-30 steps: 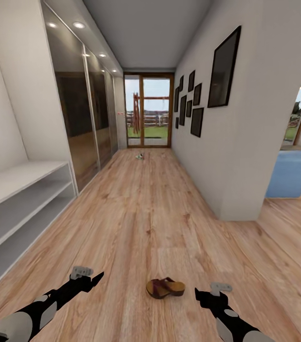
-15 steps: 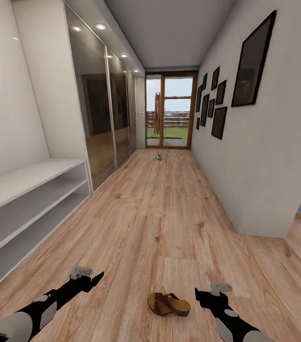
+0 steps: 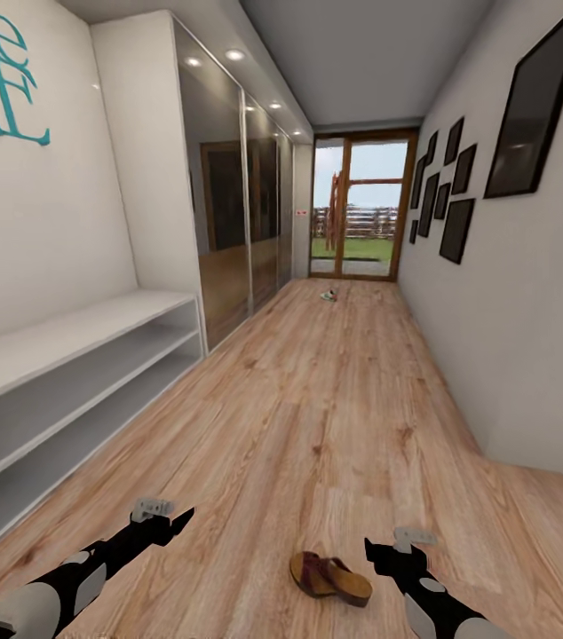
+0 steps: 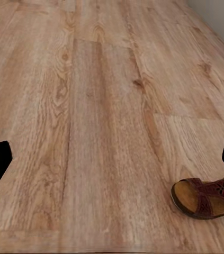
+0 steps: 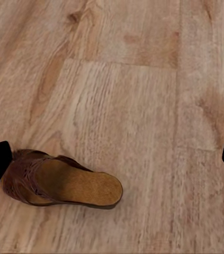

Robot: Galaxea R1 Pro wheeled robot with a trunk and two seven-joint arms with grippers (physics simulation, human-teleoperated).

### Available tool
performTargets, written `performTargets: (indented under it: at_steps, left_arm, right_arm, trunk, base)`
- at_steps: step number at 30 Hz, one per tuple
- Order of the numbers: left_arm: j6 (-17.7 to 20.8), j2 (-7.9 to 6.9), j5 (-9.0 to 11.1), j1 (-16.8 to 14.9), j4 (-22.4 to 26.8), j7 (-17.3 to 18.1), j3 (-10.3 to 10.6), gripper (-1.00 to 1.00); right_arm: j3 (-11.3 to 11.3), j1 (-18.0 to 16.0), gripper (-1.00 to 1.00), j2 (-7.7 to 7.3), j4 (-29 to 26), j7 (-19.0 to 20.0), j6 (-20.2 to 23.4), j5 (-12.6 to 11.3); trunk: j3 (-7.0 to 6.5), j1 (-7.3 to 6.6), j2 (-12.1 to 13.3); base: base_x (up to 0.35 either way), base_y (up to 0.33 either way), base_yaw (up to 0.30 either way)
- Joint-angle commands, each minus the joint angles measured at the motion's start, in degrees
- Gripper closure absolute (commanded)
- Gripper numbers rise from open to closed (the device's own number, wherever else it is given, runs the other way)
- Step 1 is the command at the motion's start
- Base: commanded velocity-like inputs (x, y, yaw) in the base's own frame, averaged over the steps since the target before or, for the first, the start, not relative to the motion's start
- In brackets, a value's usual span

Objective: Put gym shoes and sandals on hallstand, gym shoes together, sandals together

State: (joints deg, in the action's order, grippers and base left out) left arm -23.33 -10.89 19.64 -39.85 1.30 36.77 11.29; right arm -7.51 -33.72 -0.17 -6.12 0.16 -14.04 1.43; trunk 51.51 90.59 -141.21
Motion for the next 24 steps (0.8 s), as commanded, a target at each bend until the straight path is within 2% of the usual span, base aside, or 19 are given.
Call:
performTargets:
  at_steps: [1, 24]
  left_arm:
    - [-0.2, 0.03, 0.5, -0.1, -0.1, 0.1, 0.5, -1.00]
    - [-0.2, 0.01, 0.5, -0.1, -0.1, 0.1, 0.5, -1.00]
  right_arm:
    - [-0.3, 0.0, -1.00, 0.02, 0.1, 0.0, -0.2, 0.2]
    - [-0.3, 0.0, -1.00, 0.01, 0.1, 0.0, -0.2, 0.2]
  trunk:
    - [0.06, -0.01, 0.0]
    - [0.06, -0.01, 0.0]
  base:
    - [0.000, -0.022, 0.290]
    - [0.000, -0.003, 0.290]
